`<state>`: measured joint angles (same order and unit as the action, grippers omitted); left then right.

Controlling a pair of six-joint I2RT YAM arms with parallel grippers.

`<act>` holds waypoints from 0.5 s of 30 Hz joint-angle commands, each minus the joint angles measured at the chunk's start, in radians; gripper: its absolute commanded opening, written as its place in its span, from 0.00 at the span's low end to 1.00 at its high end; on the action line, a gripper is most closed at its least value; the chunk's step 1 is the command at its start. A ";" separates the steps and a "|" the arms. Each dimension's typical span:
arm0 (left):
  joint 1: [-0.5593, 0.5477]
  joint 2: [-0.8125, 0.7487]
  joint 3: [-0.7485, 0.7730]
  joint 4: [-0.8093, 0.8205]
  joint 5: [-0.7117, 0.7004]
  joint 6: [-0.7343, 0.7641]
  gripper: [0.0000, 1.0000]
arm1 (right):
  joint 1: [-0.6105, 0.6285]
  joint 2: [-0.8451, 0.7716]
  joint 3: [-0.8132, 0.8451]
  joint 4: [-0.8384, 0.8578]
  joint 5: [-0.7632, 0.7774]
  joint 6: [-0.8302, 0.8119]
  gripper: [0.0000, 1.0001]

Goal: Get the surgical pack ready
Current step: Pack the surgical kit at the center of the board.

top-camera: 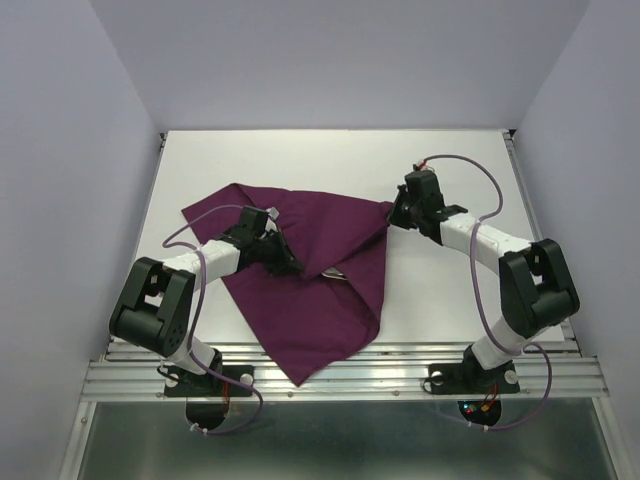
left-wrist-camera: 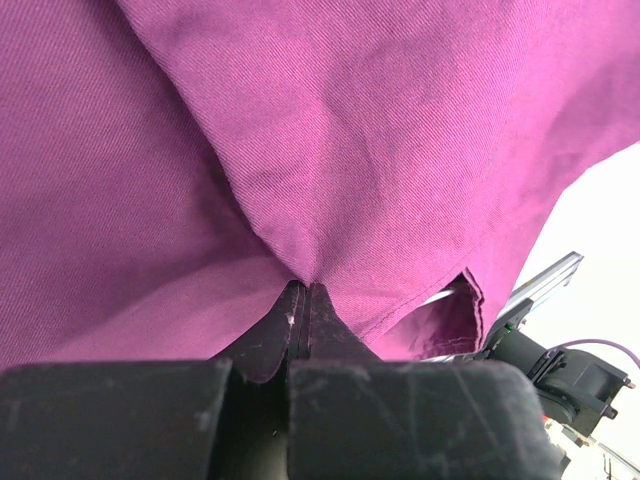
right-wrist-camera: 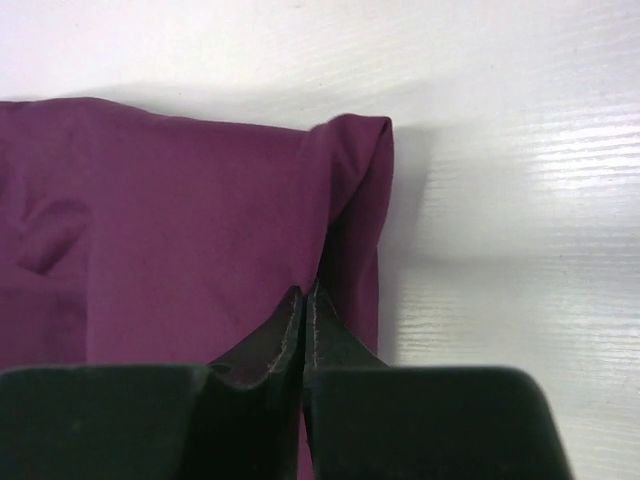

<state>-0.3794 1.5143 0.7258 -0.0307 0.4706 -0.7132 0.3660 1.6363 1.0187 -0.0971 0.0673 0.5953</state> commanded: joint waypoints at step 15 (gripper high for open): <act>0.000 0.003 -0.017 0.023 -0.001 0.003 0.00 | -0.001 -0.072 -0.173 0.076 -0.052 0.035 0.01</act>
<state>-0.3794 1.5150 0.7258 -0.0261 0.4690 -0.7151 0.3660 1.5455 0.8825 -0.0692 0.0353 0.6113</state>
